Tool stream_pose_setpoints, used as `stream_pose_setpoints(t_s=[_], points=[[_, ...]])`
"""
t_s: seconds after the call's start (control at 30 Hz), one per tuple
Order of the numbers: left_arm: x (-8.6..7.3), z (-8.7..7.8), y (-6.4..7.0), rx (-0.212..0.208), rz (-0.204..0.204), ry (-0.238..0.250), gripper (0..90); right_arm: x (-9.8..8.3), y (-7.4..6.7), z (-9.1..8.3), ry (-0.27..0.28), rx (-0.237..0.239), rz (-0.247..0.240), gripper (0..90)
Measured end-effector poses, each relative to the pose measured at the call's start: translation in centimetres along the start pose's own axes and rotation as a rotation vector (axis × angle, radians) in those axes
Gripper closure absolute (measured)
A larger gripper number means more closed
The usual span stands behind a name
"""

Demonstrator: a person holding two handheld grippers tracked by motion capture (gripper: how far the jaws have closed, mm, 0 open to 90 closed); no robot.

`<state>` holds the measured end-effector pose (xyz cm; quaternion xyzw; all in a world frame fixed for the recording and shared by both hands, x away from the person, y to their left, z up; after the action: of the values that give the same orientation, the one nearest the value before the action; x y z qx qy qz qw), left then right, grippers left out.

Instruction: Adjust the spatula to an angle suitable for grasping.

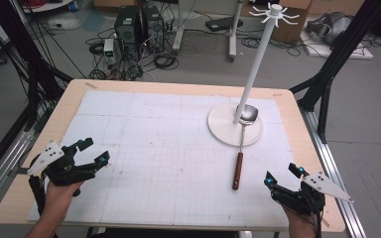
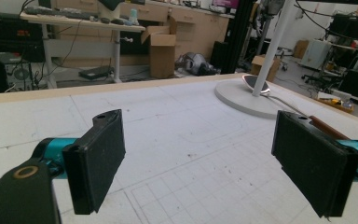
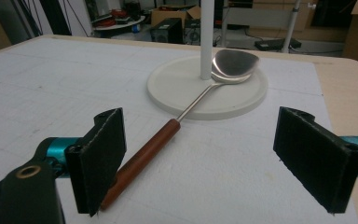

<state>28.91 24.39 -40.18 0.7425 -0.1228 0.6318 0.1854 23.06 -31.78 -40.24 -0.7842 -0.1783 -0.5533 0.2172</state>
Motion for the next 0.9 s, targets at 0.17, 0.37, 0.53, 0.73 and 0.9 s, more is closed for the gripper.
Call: stream_pose_setpoints(t_s=[0.17, 0.37, 0.53, 0.73, 0.9], points=[[-0.1, 0.3, -0.1, 0.006, -0.010, -0.007, 18.0, -0.2, 0.2, 0.3, -0.006, 0.001, 0.003, 16.3], [-0.3, 0.4, -0.2, 0.013, -0.014, -0.016, 18.6, -0.2, 0.4, 0.6, -0.009, 0.005, 0.006, 21.8], [-0.3, 0.3, -0.1, 0.004, -0.011, -0.021, 19.5, 0.0, 0.0, 1.3, -0.017, 0.038, -0.020, 35.4], [-0.5, 0.2, 0.1, -0.005, 0.000, -0.036, 20.3, 0.1, -0.1, 2.9, -0.063, 0.088, -0.016, 64.1], [-0.6, 0.2, -0.1, 0.006, -0.009, -0.043, 20.5, 0.6, -0.4, 5.2, -0.153, 0.140, -0.107, 89.3]])
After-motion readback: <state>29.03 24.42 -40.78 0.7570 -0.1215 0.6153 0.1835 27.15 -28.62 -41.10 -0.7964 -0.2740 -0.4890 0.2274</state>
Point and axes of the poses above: each handheld gripper's, and its own axes: z roughly forward along the jaws, x roughly out of its top, y roughly to its right, the point moved 4 cm from there along z, roughly forward along the jaws, and after that the axes turned 13 degrees about x, right-handed, at the moved point
